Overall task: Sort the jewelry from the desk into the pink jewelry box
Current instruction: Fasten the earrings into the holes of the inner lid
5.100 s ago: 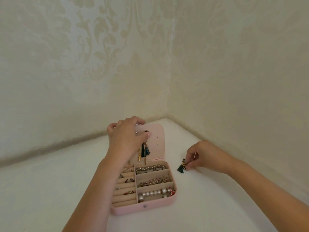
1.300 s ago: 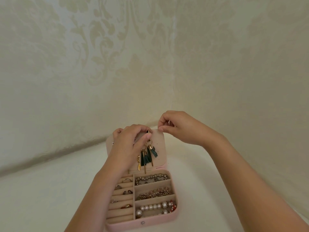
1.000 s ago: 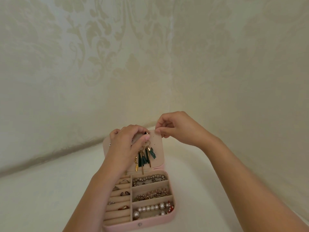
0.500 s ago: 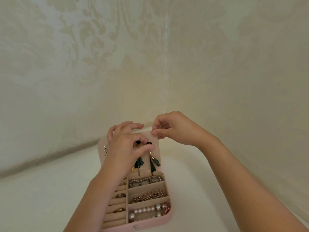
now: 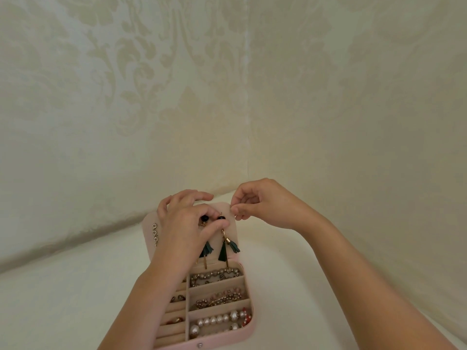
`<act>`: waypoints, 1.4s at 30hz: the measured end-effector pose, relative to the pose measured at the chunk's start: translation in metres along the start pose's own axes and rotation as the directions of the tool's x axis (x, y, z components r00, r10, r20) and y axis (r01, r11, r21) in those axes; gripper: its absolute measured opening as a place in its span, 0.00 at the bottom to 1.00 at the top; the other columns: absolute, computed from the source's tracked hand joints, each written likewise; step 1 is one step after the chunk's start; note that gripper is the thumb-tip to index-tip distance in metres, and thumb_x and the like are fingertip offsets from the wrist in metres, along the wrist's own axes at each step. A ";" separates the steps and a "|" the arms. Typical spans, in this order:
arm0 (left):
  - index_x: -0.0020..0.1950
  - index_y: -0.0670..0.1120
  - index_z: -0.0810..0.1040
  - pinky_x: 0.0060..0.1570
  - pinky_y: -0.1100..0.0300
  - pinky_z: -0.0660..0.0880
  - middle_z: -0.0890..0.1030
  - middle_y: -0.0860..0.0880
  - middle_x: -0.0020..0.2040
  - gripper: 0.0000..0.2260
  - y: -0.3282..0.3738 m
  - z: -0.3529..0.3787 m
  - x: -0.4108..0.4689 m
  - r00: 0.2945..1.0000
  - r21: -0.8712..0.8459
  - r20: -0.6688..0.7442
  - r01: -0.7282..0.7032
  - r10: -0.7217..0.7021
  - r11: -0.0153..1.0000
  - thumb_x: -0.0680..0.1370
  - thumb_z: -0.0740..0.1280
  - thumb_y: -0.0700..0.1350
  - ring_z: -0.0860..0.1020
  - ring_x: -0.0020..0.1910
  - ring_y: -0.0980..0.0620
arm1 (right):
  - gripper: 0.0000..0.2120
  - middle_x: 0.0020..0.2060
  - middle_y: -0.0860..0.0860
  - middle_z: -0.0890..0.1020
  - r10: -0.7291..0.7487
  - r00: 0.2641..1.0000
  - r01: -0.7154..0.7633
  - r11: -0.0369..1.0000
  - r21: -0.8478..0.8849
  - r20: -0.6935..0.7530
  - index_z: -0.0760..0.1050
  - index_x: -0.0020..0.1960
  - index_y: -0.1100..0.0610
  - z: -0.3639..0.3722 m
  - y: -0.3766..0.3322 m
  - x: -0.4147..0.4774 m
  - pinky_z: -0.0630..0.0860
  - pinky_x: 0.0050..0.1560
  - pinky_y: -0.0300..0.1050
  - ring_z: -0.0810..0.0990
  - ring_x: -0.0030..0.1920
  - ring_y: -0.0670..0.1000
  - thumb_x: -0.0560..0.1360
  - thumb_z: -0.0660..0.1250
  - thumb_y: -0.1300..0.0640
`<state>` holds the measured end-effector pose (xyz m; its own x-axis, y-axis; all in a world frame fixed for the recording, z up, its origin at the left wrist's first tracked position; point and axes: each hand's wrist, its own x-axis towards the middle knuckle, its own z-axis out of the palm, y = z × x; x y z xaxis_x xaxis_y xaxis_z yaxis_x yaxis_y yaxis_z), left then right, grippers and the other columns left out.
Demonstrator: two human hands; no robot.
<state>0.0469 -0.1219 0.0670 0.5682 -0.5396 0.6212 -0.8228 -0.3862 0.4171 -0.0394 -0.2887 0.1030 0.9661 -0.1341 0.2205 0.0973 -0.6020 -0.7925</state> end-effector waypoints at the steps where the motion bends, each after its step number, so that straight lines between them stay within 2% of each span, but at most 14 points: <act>1: 0.35 0.56 0.82 0.61 0.60 0.50 0.74 0.62 0.53 0.05 0.000 -0.001 0.000 1.000 0.007 -0.002 0.010 -0.010 1.000 0.66 0.73 0.56 0.64 0.58 0.59 | 0.05 0.33 0.50 0.82 0.000 1.000 0.000 1.000 0.003 0.000 0.78 0.41 0.55 0.000 0.000 0.001 0.77 0.41 0.33 0.80 0.34 0.43 0.73 0.70 0.63; 7: 0.32 0.57 0.80 0.59 0.58 0.52 0.76 0.61 0.50 0.11 0.001 0.001 0.002 0.999 0.010 -0.044 0.023 -0.023 1.000 0.62 0.67 0.63 0.67 0.55 0.60 | 0.03 0.33 0.51 0.82 -0.004 1.000 0.003 0.998 0.067 0.022 0.78 0.42 0.58 0.000 0.003 0.003 0.77 0.42 0.36 0.80 0.35 0.44 0.73 0.70 0.63; 10: 0.32 0.56 0.78 0.63 0.54 0.54 0.76 0.59 0.49 0.10 0.004 -0.001 0.002 0.997 0.033 -0.064 0.041 -0.039 0.999 0.62 0.73 0.60 0.69 0.53 0.59 | 0.02 0.34 0.52 0.83 -0.005 0.998 -0.001 0.995 0.095 0.061 0.78 0.42 0.58 -0.003 0.003 0.005 0.77 0.42 0.36 0.81 0.36 0.46 0.73 0.70 0.63; 12: 0.37 0.55 0.74 0.65 0.51 0.54 0.76 0.58 0.48 0.13 0.010 -0.005 0.001 0.996 0.054 -0.081 0.051 -0.046 0.997 0.62 0.76 0.56 0.69 0.53 0.58 | 0.01 0.35 0.53 0.83 0.004 0.993 -0.017 0.994 0.109 0.117 0.78 0.43 0.59 -0.008 0.001 0.007 0.77 0.42 0.36 0.81 0.36 0.47 0.74 0.69 0.64; 15: 0.46 0.55 0.71 0.67 0.53 0.53 0.74 0.62 0.45 0.18 0.014 -0.011 0.000 0.995 0.021 -0.034 0.095 -0.095 0.995 0.64 0.76 0.55 0.61 0.48 0.76 | 0.01 0.36 0.54 0.83 0.025 0.975 -0.054 0.991 0.125 0.222 0.78 0.45 0.61 -0.016 -0.002 0.010 0.78 0.43 0.36 0.81 0.37 0.48 0.75 0.68 0.64; 16: 0.46 0.57 0.71 0.68 0.55 0.52 0.75 0.63 0.43 0.17 0.013 -0.011 0.000 0.996 0.002 -0.004 0.088 -0.088 0.996 0.65 0.76 0.55 0.61 0.48 0.79 | 0.01 0.36 0.54 0.83 0.029 0.968 -0.066 0.988 0.138 0.251 0.78 0.44 0.60 -0.018 -0.002 0.012 0.78 0.43 0.37 0.81 0.38 0.49 0.75 0.68 0.64; 18: 0.42 0.60 0.72 0.67 0.58 0.51 0.76 0.63 0.40 0.14 0.013 -0.014 0.001 0.996 -0.032 0.049 0.082 -0.080 0.996 0.65 0.76 0.54 0.63 0.48 0.79 | 0.02 0.36 0.54 0.83 0.034 0.952 -0.091 0.980 0.175 0.304 0.78 0.44 0.60 -0.021 0.000 0.017 0.78 0.43 0.38 0.82 0.39 0.51 0.75 0.68 0.64; 23: 0.38 0.58 0.72 0.60 0.59 0.57 0.78 0.59 0.40 0.14 0.019 -0.022 -0.001 0.983 -0.074 0.131 0.135 -0.124 0.988 0.64 0.78 0.51 0.54 0.46 0.86 | 0.04 0.34 0.51 0.83 0.014 0.904 -0.149 0.946 0.286 0.427 0.78 0.44 0.59 -0.014 0.008 0.027 0.78 0.39 0.36 0.82 0.35 0.48 0.75 0.66 0.65; 27: 0.38 0.57 0.74 0.54 0.65 0.56 0.79 0.58 0.41 0.13 0.018 -0.030 -0.002 0.972 -0.101 0.207 0.132 -0.109 0.986 0.63 0.78 0.52 0.56 0.48 0.85 | 0.10 0.34 0.49 0.83 -0.023 0.862 -0.166 0.931 0.325 0.507 0.79 0.43 0.56 -0.006 0.012 0.034 0.78 0.39 0.36 0.81 0.34 0.45 0.75 0.65 0.68; 30: 0.37 0.55 0.76 0.49 0.69 0.58 0.78 0.60 0.43 0.13 0.015 -0.033 -0.003 0.969 -0.146 0.231 0.124 -0.088 0.981 0.62 0.78 0.52 0.62 0.53 0.76 | 0.09 0.34 0.47 0.84 -0.043 0.821 -0.167 0.936 0.311 0.569 0.79 0.45 0.57 -0.002 0.013 0.036 0.78 0.39 0.35 0.81 0.34 0.43 0.75 0.64 0.69; 32: 0.42 0.59 0.75 0.49 0.72 0.59 0.75 0.68 0.47 0.16 0.012 -0.035 -0.004 0.959 -0.157 0.268 0.134 -0.089 0.978 0.60 0.79 0.53 0.61 0.56 0.71 | 0.09 0.34 0.45 0.83 -0.050 0.808 -0.163 0.939 0.304 0.587 0.78 0.45 0.57 0.002 0.014 0.036 0.77 0.39 0.33 0.81 0.33 0.42 0.75 0.64 0.69; 35: 0.42 0.63 0.75 0.52 0.75 0.58 0.77 0.66 0.46 0.19 0.008 -0.037 -0.004 0.942 -0.157 0.321 0.152 -0.095 0.976 0.56 0.78 0.59 0.61 0.60 0.68 | 0.11 0.35 0.47 0.83 -0.068 0.801 -0.163 0.931 0.327 0.595 0.80 0.44 0.55 0.005 0.014 0.034 0.77 0.40 0.33 0.81 0.35 0.42 0.75 0.64 0.69; 38: 0.41 0.62 0.76 0.52 0.71 0.60 0.78 0.65 0.45 0.19 0.007 -0.037 -0.004 0.936 -0.160 0.335 0.168 -0.107 0.973 0.53 0.75 0.62 0.63 0.62 0.61 | 0.10 0.35 0.47 0.84 -0.065 0.798 -0.183 0.922 0.343 0.600 0.79 0.44 0.56 0.002 0.015 0.031 0.78 0.41 0.34 0.82 0.35 0.43 0.75 0.64 0.69; 42: 0.42 0.61 0.76 0.51 0.68 0.62 0.78 0.64 0.45 0.21 0.008 -0.038 -0.004 0.937 -0.169 0.336 0.155 -0.091 0.973 0.52 0.73 0.64 0.64 0.60 0.63 | 0.09 0.37 0.49 0.84 -0.063 0.803 -0.179 0.923 0.339 0.593 0.79 0.45 0.57 0.004 0.017 0.031 0.79 0.42 0.35 0.82 0.37 0.45 0.76 0.64 0.68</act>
<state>0.0379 -0.0942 0.0936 0.6124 -0.7223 0.3213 -0.7153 -0.3332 0.6143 -0.0070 -0.3002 0.0941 0.9111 0.3971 -0.1106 -0.0016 -0.2648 -0.9643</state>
